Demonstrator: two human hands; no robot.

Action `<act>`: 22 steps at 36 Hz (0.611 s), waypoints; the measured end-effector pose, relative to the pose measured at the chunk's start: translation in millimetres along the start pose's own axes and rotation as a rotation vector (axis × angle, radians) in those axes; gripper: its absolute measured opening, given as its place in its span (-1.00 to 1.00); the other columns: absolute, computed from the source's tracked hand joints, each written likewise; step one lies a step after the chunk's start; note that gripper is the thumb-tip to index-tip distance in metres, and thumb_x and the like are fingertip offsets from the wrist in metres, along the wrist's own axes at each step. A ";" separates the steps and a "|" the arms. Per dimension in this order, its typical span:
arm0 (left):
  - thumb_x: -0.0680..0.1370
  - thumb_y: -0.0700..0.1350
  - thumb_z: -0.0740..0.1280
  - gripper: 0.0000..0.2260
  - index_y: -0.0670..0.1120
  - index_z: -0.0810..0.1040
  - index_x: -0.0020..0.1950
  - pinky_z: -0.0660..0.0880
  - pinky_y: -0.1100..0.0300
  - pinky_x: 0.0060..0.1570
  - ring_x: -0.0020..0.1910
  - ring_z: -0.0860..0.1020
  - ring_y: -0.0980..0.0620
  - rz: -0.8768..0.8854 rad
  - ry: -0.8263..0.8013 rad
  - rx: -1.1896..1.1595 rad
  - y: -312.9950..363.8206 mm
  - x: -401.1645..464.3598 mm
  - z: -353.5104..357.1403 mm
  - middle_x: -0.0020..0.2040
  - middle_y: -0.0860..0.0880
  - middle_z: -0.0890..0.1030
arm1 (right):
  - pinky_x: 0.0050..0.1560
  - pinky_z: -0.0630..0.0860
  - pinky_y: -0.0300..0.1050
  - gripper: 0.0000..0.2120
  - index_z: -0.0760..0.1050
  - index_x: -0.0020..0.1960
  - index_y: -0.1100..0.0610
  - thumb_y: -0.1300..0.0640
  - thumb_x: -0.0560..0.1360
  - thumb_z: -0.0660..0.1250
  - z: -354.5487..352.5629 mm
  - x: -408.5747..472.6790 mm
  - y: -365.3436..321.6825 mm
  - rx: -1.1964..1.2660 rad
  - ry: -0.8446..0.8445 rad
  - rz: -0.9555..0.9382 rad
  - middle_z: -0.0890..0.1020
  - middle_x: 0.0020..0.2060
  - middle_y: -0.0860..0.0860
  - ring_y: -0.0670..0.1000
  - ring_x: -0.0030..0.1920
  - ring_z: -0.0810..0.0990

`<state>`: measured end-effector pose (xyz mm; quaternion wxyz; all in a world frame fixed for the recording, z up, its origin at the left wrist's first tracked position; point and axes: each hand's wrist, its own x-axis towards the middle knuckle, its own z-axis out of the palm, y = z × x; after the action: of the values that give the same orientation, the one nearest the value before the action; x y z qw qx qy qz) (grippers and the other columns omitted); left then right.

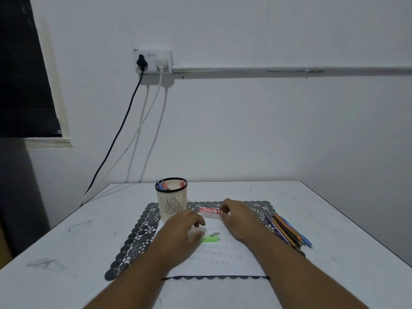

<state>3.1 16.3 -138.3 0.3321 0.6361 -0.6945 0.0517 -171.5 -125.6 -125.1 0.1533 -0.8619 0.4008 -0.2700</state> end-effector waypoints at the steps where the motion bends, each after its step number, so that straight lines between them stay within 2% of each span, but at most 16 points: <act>1: 0.57 0.02 0.37 -0.86 0.16 0.54 0.12 0.34 0.41 -0.01 0.09 0.40 0.34 0.008 0.031 0.002 0.1 -0.4 -0.1 0.02 0.28 0.47 | -0.06 0.52 -0.09 -0.90 0.57 0.10 -0.02 0.02 0.65 0.29 -1.8 -2.1 -0.5 0.029 0.019 -0.016 0.62 -0.04 -0.11 -0.07 -0.05 0.56; 3: 0.58 0.00 0.37 -0.86 0.17 0.53 0.12 0.32 0.43 0.04 0.14 0.38 0.35 -0.001 0.093 -0.006 1.8 0.0 -1.2 0.07 0.31 0.44 | -0.03 0.51 -0.13 -0.90 0.59 0.07 -0.05 0.02 0.65 0.29 -6.1 -4.2 -2.0 0.094 0.043 -0.057 0.62 -0.06 -0.17 -0.13 -0.04 0.55; 7: 0.58 -0.04 0.38 -0.75 0.13 0.54 0.25 0.39 0.32 0.12 0.17 0.42 0.28 0.010 0.165 0.015 0.8 4.5 -3.7 0.18 0.24 0.45 | -0.17 0.34 -0.34 -0.91 0.65 0.04 -0.04 0.05 0.63 0.36 -16.0 -4.4 -8.4 0.247 0.043 -0.107 0.61 -0.15 -0.23 -0.29 -0.16 0.53; 9: 0.57 -0.04 0.38 -0.69 0.09 0.55 0.32 0.41 0.25 0.14 0.20 0.43 0.21 0.013 0.167 0.033 -1.1 6.0 -3.7 0.23 0.18 0.48 | -0.18 0.37 -0.33 -0.89 0.69 0.05 0.01 0.06 0.62 0.39 -18.4 -5.2 -11.5 0.282 0.036 -0.141 0.62 -0.19 -0.21 -0.24 -0.18 0.54; 13: 0.59 -0.01 0.41 -0.66 0.05 0.56 0.37 0.33 0.26 0.17 0.25 0.38 0.19 -0.007 0.179 0.071 -3.6 5.6 -1.4 0.28 0.15 0.53 | -0.10 0.47 -0.19 -0.89 0.70 0.03 0.00 0.03 0.62 0.40 -16.8 -10.2 -18.5 0.371 -0.027 -0.180 0.65 -0.21 -0.17 -0.06 -0.15 0.58; 16: 0.61 0.02 0.38 -0.68 0.04 0.60 0.35 0.33 0.23 0.15 0.22 0.41 0.15 -0.022 0.168 0.071 -6.0 6.6 -2.7 0.22 0.14 0.61 | -0.10 0.48 -0.24 -0.92 0.71 0.02 -0.03 0.05 0.60 0.43 -13.9 -13.0 -24.6 0.475 -0.042 -0.200 0.69 -0.16 -0.11 -0.10 -0.15 0.59; 18: 0.60 0.04 0.34 -0.71 0.05 0.65 0.30 0.35 0.22 0.06 0.14 0.46 0.12 -0.027 0.161 0.053 -8.4 7.6 -3.7 0.12 0.14 0.64 | -0.12 0.46 -0.30 -0.93 0.72 0.02 -0.01 0.08 0.58 0.46 -13.4 -14.2 -28.2 0.554 -0.041 -0.199 0.71 -0.15 -0.06 -0.16 -0.17 0.57; 22: 0.57 -0.01 0.43 -0.78 0.07 0.67 0.22 0.32 0.31 -0.02 0.03 0.46 0.19 -0.043 0.180 -0.005 -10.9 9.8 -4.3 0.01 0.18 0.61 | -0.10 0.49 -0.33 -0.87 0.71 0.07 0.00 0.13 0.53 0.52 -14.8 -18.4 -33.0 0.724 -0.057 -0.140 0.70 -0.12 -0.01 -0.17 -0.14 0.61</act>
<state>15.1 8.2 -133.6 0.3958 0.6430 -0.6480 0.0997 -170.0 -91.1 -103.6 0.4408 -0.7842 0.2150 -0.3802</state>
